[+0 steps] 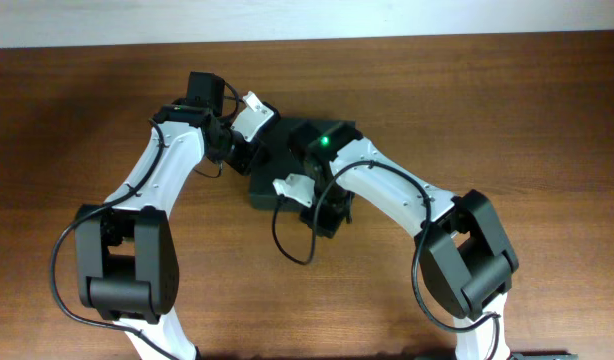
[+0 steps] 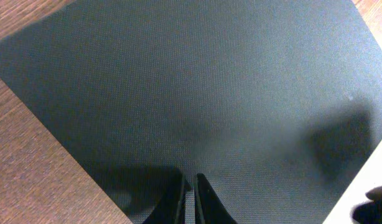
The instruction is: Pack container
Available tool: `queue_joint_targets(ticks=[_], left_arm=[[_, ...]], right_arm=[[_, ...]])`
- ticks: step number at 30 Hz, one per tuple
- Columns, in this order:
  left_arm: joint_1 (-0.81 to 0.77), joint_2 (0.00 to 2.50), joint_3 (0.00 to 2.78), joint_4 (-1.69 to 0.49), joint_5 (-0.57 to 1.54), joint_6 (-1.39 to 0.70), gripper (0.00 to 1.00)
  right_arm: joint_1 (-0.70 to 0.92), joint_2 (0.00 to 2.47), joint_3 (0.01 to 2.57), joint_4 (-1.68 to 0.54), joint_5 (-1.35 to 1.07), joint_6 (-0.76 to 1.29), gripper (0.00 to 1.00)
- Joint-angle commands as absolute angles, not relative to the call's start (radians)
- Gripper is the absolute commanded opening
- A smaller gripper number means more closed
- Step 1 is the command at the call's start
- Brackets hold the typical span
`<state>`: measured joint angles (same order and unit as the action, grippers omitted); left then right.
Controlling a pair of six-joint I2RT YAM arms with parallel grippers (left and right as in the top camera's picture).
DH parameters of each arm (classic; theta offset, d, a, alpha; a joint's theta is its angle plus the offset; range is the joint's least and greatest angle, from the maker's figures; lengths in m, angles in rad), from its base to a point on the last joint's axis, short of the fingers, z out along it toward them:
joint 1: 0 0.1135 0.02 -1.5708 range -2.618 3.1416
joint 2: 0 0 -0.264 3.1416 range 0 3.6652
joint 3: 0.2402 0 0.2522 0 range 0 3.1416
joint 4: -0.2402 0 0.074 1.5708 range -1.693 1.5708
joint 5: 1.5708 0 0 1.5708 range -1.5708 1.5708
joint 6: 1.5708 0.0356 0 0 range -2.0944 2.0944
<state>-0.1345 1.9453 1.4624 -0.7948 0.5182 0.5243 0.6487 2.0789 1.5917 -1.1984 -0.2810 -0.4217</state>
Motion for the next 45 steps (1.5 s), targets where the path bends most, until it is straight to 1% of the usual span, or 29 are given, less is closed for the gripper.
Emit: queue_joint_targets(ticks=[1, 7, 13, 25, 36, 45], left_arm=[[-0.138, 1.979, 1.459, -0.797, 0.532, 0.544, 0.08], [-0.138, 1.979, 1.459, -0.798, 0.527, 0.544, 0.08], [-0.138, 1.979, 1.459, -0.801, 0.527, 0.545, 0.08], [-0.138, 1.979, 1.459, -0.805, 0.497, 0.548, 0.08], [-0.138, 1.979, 1.459, -0.817, 0.476, 0.551, 0.08], [-0.138, 1.98, 1.459, -0.819, 0.471, 0.552, 0.08]], right_arm=[[0.655, 2.072, 1.52, -1.155, -0.236, -0.393, 0.04], [0.654, 2.072, 1.42, -1.014, -0.152, -0.297, 0.04], [0.654, 2.072, 1.417, -0.937, -0.009, -0.223, 0.04], [0.654, 2.072, 1.418, -0.871, 0.193, -0.147, 0.04], [0.656, 2.049, 1.419, -0.884, 0.21, -0.107, 0.04], [0.655, 1.88, 1.428, -0.849, 0.165, -0.083, 0.04]])
